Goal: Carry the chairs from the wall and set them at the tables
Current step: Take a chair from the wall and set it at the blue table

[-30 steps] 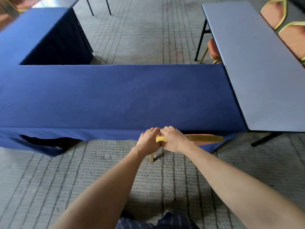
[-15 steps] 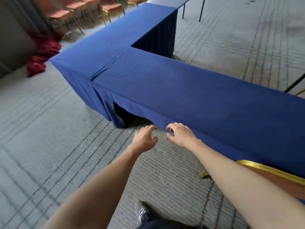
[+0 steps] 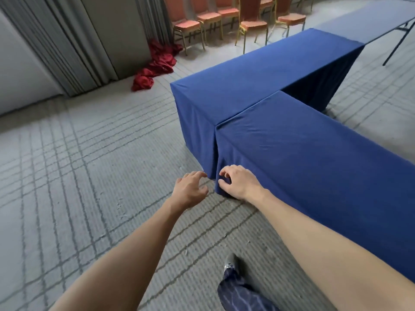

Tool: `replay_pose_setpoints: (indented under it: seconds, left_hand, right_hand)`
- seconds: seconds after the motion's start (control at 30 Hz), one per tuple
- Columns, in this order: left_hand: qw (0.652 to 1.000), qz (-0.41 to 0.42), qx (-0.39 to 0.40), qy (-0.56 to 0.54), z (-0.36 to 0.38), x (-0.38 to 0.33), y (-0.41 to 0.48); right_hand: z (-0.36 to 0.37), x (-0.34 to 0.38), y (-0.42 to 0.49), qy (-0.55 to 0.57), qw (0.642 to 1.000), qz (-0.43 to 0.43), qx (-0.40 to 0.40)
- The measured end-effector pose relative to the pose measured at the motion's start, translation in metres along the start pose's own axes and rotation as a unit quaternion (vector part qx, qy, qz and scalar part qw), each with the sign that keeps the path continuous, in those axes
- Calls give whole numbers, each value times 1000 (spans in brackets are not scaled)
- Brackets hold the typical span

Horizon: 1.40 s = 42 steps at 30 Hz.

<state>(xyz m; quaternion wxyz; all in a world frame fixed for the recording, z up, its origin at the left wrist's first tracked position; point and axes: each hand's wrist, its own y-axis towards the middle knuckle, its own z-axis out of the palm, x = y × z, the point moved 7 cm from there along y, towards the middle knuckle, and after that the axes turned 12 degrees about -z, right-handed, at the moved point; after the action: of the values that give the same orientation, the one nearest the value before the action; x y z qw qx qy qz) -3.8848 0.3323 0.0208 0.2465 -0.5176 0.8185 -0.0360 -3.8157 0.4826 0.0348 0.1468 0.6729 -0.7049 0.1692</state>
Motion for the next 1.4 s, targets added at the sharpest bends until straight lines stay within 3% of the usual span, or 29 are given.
replay_pose_setpoints:
  seconds: [0.6, 1.0, 1.27, 1.4]
  left_hand:
    - [988, -128, -82, -23, -243, 140, 356]
    - [994, -85, -75, -1, -407, 274, 654]
    - [994, -38, -101, 6, -528, 299, 852]
    - [992, -22, -126, -4, -564, 301, 981]
  right_hand:
    - [-50, 41, 498, 31, 991, -125, 38]
    - [-52, 67, 841, 38, 996, -80, 18]
    - [-99, 64, 1063, 48, 996, -70, -21]
    - [-104, 19, 1184, 48, 996, -58, -37]
